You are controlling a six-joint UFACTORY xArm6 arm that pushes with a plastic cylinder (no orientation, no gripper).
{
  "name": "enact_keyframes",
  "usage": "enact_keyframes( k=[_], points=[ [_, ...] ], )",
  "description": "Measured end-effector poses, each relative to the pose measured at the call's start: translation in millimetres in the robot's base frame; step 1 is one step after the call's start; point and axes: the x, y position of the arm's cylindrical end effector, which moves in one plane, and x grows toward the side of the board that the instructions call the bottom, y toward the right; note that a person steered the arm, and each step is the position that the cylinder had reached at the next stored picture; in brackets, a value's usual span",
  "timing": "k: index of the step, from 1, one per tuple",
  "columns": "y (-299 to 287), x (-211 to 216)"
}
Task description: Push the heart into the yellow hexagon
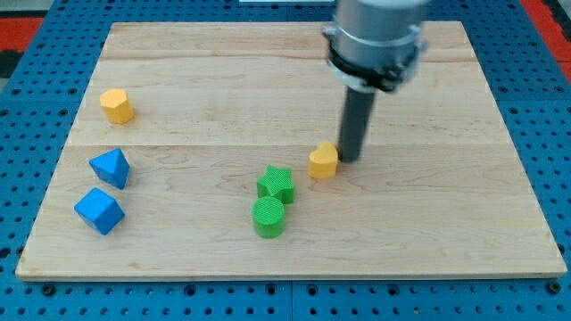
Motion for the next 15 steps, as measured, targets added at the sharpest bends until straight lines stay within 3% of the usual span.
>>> enact_keyframes(
  k=[1, 2, 3, 5, 8, 13, 15],
  points=[
    [-13, -2],
    [54, 12],
    [33, 59],
    [-99, -16],
    [-222, -32],
    [-236, -42],
    [-236, -13]
  ],
)
